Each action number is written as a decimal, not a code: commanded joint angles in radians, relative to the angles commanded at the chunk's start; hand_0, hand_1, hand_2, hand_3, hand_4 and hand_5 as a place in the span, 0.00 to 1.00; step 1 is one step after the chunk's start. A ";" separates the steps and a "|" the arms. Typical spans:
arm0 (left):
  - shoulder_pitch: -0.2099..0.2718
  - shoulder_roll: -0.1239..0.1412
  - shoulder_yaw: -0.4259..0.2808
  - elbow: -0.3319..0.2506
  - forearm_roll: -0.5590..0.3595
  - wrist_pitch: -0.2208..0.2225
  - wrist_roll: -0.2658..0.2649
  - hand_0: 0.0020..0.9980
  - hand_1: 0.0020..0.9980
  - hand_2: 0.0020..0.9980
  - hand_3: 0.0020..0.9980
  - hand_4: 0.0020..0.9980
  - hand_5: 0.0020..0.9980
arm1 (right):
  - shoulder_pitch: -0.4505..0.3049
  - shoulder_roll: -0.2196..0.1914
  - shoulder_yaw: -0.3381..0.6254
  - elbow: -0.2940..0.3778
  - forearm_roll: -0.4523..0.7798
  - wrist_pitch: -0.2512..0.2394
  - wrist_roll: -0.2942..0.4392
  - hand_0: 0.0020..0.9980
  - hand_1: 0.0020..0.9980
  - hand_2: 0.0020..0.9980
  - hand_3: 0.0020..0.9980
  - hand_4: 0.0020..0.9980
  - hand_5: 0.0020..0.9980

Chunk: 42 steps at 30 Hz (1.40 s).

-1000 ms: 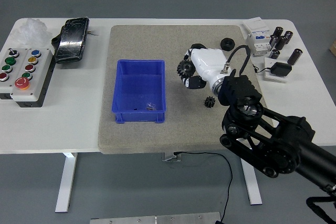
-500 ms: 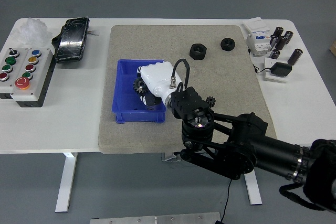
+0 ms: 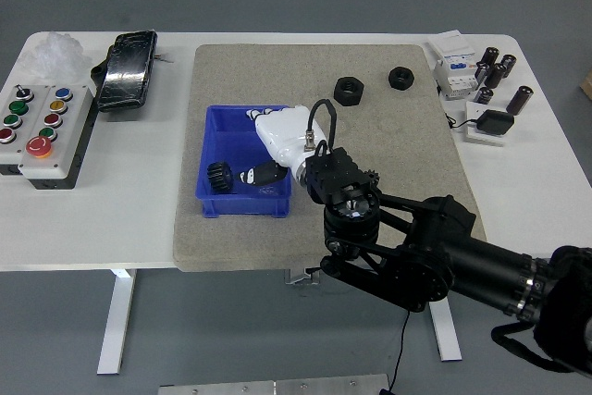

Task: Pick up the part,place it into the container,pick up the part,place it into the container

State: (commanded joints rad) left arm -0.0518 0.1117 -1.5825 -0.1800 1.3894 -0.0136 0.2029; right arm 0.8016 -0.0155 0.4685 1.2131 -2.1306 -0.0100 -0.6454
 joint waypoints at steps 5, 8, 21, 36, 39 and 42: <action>0.003 -0.002 -0.004 0.000 0.005 0.000 -0.002 0.62 0.54 0.55 0.62 0.62 0.37 | -0.047 -0.058 0.109 0.041 -0.063 0.007 0.000 0.45 0.69 0.81 0.87 0.95 0.57; 0.005 -0.003 -0.009 0.000 0.008 0.000 -0.002 0.62 0.54 0.55 0.62 0.62 0.37 | -0.089 -0.111 0.185 0.045 -0.066 0.054 0.000 0.45 0.69 0.81 0.87 0.95 0.57; 0.003 -0.008 -0.016 0.000 0.019 0.000 -0.003 0.62 0.54 0.55 0.62 0.62 0.37 | -0.254 -0.181 0.419 0.021 0.077 0.222 0.000 0.42 0.68 0.80 0.87 0.95 0.57; -0.001 -0.001 -0.014 0.000 0.017 -0.001 -0.004 0.61 0.55 0.55 0.62 0.62 0.37 | -0.273 -0.181 0.353 0.000 0.105 0.146 0.000 0.31 0.53 0.61 0.70 0.68 0.28; -0.002 -0.001 -0.014 0.000 0.017 -0.001 -0.004 0.61 0.55 0.55 0.62 0.62 0.37 | -0.271 -0.181 0.335 0.001 0.109 0.140 0.000 0.31 0.53 0.61 0.70 0.68 0.28; -0.003 -0.001 -0.013 0.000 0.017 -0.001 -0.005 0.61 0.54 0.55 0.62 0.62 0.36 | -0.270 -0.181 0.317 -0.001 0.114 0.135 0.000 0.30 0.49 0.47 0.67 0.59 0.25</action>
State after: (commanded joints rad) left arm -0.0547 0.1111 -1.5957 -0.1800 1.4063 -0.0150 0.1982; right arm 0.5320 -0.1962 0.7852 1.2124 -2.0162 0.1251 -0.6454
